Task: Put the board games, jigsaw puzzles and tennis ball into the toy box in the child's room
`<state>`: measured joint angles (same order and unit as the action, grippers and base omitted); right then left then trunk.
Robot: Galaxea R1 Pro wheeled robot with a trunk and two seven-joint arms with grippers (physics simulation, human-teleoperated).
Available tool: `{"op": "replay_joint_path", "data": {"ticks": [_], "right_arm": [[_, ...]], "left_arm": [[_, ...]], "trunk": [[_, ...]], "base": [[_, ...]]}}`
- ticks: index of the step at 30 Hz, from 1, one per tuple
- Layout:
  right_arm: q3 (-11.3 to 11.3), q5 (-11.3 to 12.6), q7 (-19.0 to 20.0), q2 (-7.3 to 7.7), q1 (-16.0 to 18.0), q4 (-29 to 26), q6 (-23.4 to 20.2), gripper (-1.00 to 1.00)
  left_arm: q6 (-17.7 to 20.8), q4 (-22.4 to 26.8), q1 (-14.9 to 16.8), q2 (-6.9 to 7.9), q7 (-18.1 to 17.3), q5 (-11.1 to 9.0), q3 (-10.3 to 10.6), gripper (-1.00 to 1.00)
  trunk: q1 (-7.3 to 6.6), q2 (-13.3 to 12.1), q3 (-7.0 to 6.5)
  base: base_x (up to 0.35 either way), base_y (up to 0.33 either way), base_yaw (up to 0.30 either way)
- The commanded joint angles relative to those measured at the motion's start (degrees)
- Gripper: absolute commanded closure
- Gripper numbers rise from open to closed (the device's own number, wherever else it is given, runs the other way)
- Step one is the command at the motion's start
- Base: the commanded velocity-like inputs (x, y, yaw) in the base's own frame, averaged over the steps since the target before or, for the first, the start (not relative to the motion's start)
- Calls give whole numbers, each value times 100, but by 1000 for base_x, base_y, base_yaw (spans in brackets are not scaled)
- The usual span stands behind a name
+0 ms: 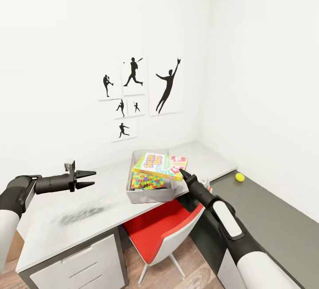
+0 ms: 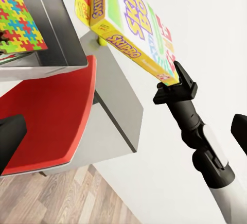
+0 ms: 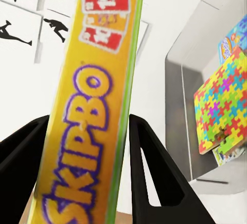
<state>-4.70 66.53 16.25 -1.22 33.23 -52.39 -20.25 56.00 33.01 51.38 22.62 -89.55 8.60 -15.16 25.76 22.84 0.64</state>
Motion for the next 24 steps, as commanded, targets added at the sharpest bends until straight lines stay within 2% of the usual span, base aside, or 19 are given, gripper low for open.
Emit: {"op": "replay_joint_path", "data": {"ticks": [1,14,24], "right_arm": [[4,44,6,-1,-3,1,-12,100],[13,55,26,-1,-119,1,387,100],[13,62,68,8,-132,1,404,100]], "left_arm": [[60,3,3,-3,-46,61,-22,-100],[60,3,3,-4,-46,63,-22,-100],[60,3,3,-4,-44,63,-22,-100]], "trunk": [[3,8,7],[3,8,7],[3,8,7]], "base": [[0,0,0],[0,5,0],[0,150,0]]}}
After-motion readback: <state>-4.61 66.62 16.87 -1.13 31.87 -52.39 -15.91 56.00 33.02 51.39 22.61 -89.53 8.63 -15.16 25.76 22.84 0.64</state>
